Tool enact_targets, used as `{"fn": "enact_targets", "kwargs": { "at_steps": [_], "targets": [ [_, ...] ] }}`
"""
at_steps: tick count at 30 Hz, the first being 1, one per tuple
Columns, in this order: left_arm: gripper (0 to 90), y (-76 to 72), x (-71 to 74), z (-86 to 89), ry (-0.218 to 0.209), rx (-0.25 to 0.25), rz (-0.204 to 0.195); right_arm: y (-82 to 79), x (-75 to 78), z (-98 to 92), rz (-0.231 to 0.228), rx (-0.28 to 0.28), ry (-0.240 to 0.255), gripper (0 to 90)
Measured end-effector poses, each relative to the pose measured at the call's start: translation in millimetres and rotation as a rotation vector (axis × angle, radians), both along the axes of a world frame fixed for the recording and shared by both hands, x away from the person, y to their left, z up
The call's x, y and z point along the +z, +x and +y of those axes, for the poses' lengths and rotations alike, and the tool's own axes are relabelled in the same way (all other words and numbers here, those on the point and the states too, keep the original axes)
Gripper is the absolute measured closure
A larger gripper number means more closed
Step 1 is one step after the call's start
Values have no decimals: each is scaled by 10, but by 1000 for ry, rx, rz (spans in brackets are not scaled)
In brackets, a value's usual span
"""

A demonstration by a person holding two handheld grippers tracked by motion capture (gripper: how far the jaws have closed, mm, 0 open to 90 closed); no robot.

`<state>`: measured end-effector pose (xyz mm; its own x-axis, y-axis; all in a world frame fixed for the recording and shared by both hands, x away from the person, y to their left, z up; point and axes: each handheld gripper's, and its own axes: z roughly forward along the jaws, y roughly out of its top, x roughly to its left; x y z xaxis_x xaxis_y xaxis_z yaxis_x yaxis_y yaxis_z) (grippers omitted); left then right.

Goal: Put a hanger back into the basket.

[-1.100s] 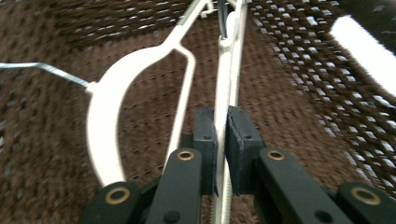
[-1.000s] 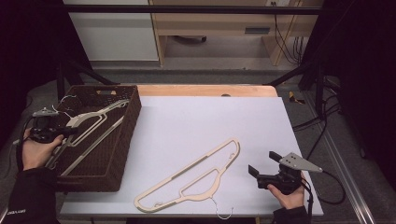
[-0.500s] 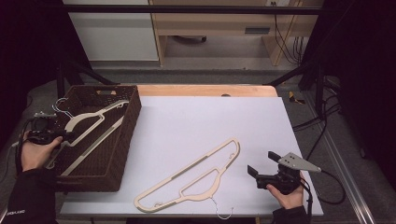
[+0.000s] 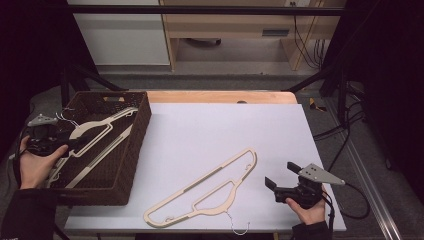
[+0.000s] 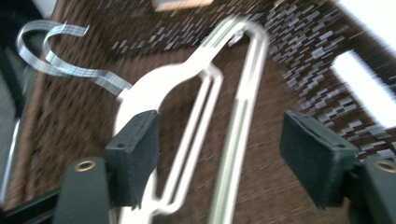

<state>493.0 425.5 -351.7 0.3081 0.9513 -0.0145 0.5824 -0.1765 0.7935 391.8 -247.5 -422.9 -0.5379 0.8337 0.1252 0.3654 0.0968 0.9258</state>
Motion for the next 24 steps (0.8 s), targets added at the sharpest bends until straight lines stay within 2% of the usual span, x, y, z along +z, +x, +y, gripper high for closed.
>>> {"fn": "enact_targets", "kwargs": {
  "at_steps": [3, 7, 11, 12, 15, 17, 18, 20, 21, 23, 24],
  "targets": [
    [234, -98, 98, -108, -34, -47, -65, -5, 12, 14, -6, 3, 0, 30],
    [229, -222, 191, -271, -113, -107, -158, -4, 16, 32, -9, 10, -2, 28],
    [187, -344, 255, -481, -146, -157, -226, -4, 22, 48, -5, 14, -3, 25],
    [168, -344, 255, -481, -146, -157, -226, -4, 22, 48, -5, 14, -3, 25],
    [127, -461, 274, -721, -161, -215, -259, -13, 35, 67, -6, 21, -8, 24],
    [108, -493, 275, -781, -159, -228, -266, -13, 38, 74, -8, 25, -7, 24],
    [102, -546, 274, -894, -160, -262, -276, -16, 45, 93, -8, 28, -4, 24],
    [84, -587, 266, -998, -163, -299, -277, -16, 46, 113, -7, 30, -6, 24],
    [84, -587, 266, -998, -163, -299, -277, -16, 46, 113, -7, 30, -6, 24],
    [82, -613, 242, -1104, -164, -329, -276, -15, 43, 135, -2, 33, -13, 25],
    [77, -631, 202, -1214, -170, -350, -271, -15, 42, 146, -1, 32, -12, 25]
  ]
}}
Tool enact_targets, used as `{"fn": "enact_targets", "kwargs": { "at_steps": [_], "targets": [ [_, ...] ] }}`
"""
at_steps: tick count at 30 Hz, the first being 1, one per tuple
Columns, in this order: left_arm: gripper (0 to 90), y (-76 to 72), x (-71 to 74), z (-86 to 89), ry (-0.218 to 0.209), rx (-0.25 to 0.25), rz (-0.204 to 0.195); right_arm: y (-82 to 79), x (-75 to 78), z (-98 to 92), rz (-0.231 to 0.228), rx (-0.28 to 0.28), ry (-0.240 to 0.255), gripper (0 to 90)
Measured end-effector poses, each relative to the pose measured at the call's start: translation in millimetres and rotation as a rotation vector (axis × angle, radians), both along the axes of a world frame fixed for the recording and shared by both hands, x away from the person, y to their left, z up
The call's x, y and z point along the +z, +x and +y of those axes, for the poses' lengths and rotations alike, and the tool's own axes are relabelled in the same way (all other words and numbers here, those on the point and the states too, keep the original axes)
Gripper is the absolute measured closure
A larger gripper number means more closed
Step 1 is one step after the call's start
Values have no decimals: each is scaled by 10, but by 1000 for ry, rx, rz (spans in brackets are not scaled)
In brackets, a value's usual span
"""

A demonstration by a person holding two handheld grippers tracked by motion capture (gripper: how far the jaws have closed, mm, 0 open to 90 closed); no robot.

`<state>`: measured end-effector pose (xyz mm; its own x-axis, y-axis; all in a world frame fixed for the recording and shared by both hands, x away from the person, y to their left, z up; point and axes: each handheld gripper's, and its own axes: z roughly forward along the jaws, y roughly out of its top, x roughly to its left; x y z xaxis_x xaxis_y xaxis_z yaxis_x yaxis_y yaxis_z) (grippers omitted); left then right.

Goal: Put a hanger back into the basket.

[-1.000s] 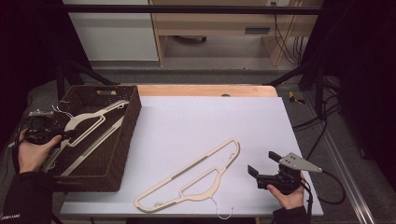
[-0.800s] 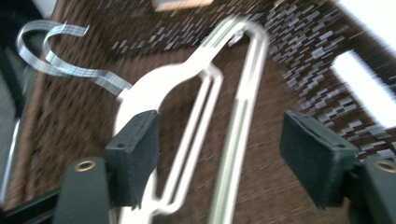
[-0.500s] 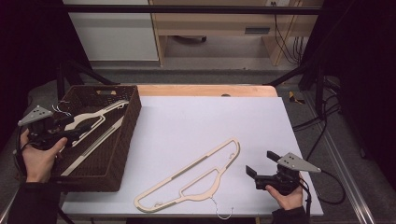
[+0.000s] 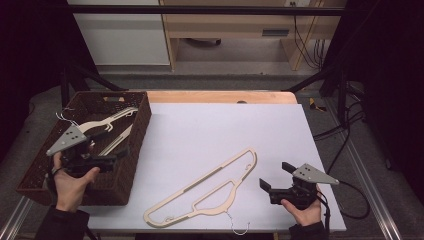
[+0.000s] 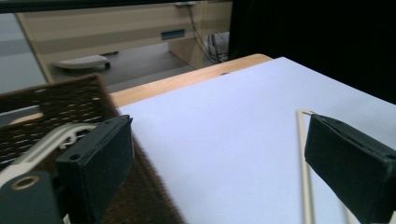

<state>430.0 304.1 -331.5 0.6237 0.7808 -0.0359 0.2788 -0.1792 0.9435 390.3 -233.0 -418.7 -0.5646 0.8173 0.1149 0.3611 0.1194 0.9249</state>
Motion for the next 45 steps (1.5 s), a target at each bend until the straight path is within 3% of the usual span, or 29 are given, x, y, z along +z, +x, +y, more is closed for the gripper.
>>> {"fn": "enact_targets", "kwargs": {
  "at_steps": [10, 14, 19, 20, 23, 30, 40, 45],
  "targets": [
    [93, -176, -132, -454, 8, -108, -8, -18, 16, 132, 11, 29, -6, 25],
    [90, -255, -232, -641, 34, -155, 4, -25, 6, 200, 23, 42, -22, 32],
    [100, -309, -347, -759, 24, -187, 22, -43, -11, 293, 39, 63, -31, 41],
    [98, -340, -395, -819, 43, -203, 25, -59, -17, 350, 49, 73, -40, 47],
    [104, -363, -460, -863, 54, -208, 24, -85, -28, 448, 62, 89, -58, 55],
    [108, -357, -757, -930, 79, -226, 108, -154, -130, 710, 127, 150, -115, 92],
    [114, -378, -884, -991, 88, -249, 123, -221, -304, 870, 182, 174, -196, 161],
    [117, -359, -949, -1028, 104, -252, 136, -258, -419, 947, 215, 206, -242, 237]
  ]
}}
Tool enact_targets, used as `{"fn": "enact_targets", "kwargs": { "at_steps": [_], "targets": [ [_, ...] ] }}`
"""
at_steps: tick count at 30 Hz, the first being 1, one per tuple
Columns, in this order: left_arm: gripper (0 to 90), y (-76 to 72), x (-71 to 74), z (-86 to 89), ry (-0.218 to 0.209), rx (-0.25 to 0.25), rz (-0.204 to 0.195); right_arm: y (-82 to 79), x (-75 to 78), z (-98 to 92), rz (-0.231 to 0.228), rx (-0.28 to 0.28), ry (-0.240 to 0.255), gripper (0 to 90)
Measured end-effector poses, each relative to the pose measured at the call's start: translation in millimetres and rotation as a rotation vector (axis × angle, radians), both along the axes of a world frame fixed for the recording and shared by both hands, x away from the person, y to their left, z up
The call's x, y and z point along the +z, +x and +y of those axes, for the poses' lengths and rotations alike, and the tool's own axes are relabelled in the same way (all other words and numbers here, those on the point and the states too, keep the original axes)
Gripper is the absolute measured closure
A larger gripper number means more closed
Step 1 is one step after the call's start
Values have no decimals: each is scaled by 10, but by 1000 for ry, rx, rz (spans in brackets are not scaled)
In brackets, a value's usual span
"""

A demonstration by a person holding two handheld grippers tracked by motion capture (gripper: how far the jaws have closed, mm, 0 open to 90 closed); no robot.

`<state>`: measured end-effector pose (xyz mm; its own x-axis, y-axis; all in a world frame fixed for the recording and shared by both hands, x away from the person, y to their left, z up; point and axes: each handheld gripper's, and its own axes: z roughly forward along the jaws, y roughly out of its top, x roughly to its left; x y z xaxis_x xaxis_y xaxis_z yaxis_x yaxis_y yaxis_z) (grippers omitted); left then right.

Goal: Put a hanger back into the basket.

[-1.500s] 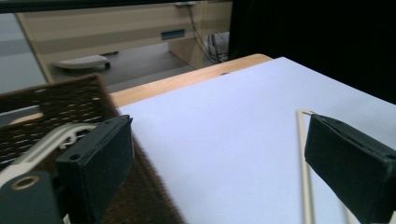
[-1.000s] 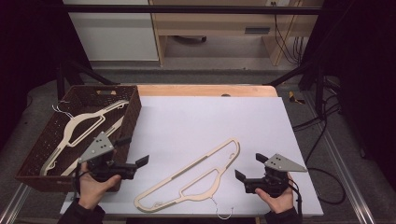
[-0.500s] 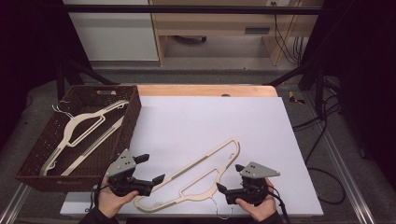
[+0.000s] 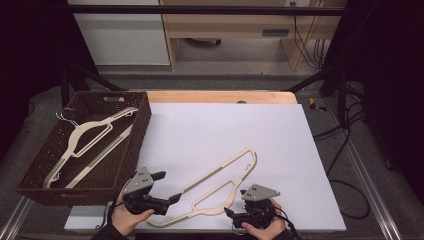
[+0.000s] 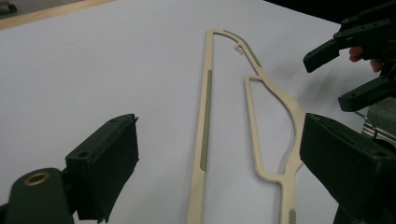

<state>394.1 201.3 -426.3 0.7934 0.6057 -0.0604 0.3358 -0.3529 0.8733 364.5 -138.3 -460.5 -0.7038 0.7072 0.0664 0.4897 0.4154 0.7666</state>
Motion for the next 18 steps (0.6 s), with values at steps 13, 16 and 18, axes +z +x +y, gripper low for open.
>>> {"fn": "enact_targets", "kwargs": {
  "at_steps": [13, 16, 18],
  "targets": [
    [119, 29, -99, -33, 14, -2, 25, -77, -115, 92, 33, 10, -83, 485],
    [121, 32, -108, -27, 14, 1, 27, -87, -130, 125, 39, 13, -102, 546],
    [123, 33, -111, -24, 13, 3, 29, -98, -150, 155, 47, 23, -124, 582]
  ]
}}
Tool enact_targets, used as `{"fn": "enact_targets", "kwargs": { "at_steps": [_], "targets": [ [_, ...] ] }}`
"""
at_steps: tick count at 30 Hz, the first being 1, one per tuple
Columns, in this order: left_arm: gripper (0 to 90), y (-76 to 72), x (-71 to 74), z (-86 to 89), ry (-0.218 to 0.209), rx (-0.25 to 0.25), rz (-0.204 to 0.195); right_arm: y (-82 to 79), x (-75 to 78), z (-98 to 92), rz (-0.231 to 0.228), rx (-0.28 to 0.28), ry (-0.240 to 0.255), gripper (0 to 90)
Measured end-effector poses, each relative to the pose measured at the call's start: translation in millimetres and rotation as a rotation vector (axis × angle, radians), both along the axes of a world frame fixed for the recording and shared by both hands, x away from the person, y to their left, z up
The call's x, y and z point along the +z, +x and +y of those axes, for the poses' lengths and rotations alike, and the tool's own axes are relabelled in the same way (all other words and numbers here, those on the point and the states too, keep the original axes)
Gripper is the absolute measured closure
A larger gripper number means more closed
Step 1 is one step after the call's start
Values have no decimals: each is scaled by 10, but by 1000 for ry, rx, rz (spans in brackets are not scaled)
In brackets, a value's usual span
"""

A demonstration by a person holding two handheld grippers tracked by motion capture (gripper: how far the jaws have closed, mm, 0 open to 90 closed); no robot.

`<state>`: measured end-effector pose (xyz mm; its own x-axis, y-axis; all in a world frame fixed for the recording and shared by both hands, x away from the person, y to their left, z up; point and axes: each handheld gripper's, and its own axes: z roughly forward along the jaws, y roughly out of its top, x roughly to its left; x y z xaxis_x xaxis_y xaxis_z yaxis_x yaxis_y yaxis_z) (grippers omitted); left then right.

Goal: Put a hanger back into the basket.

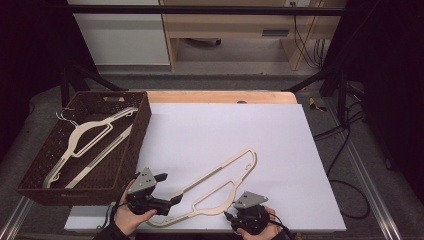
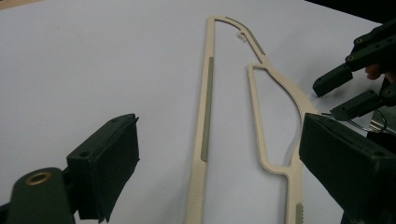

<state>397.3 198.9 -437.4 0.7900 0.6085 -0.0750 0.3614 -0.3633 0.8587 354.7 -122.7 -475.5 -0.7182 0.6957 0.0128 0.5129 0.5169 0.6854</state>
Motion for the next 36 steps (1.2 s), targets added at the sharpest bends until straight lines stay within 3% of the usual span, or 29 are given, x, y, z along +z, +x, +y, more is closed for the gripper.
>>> {"fn": "enact_targets", "kwargs": {
  "at_steps": [7, 16, 25, 29, 36],
  "targets": [
    [126, -2, -10, -10, 3, -1, 1, -54, 14, 81, 9, 1, -35, 753],
    [129, -5, -19, -21, 8, -8, 4, -44, 24, 97, 47, -29, -32, 882],
    [133, -32, -60, -137, 25, -42, 13, -26, 37, 84, 106, -75, 22, 891],
    [134, -57, -72, -224, 30, -69, 18, -6, 43, 69, 100, -72, 22, 892],
    [150, -112, -99, -533, 78, -153, 30, 19, 136, 34, 86, -74, 44, 893]
  ]
}}
